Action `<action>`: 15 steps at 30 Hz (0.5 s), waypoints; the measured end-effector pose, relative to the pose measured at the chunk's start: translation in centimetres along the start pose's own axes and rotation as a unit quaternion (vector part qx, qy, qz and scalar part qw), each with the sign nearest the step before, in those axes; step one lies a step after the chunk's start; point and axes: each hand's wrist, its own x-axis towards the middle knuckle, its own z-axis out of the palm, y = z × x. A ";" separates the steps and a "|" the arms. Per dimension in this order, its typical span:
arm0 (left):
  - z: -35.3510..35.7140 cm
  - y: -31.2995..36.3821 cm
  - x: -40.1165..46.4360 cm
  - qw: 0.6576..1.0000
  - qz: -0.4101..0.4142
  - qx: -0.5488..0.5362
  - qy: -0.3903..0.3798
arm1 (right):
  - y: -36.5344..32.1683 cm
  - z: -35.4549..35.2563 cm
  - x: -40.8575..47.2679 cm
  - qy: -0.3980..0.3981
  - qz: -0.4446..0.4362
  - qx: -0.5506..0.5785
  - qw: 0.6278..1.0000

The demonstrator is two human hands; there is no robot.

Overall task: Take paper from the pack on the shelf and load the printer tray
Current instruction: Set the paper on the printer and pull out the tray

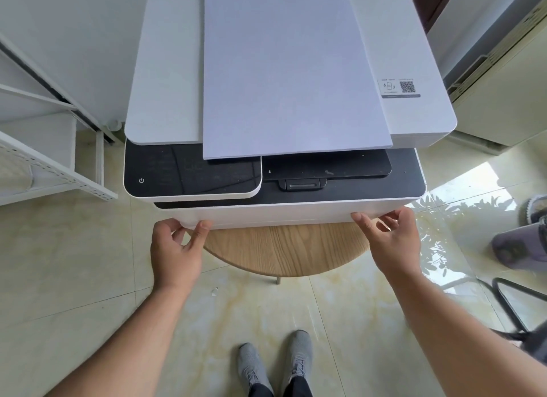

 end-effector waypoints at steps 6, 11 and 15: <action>-0.3 -1.1 0.7 1.000 0.015 -0.006 -0.010 | 0.2 0.1 0.2 0.008 -0.005 0.002 1.000; -0.3 -1.1 0.7 0.999 0.016 -0.034 -0.034 | 0.3 0.6 -0.1 -0.011 -0.001 0.026 1.000; 0.3 -0.8 0.2 0.996 0.005 -0.082 -0.037 | 0.1 0.9 -0.5 -0.009 -0.004 0.017 1.000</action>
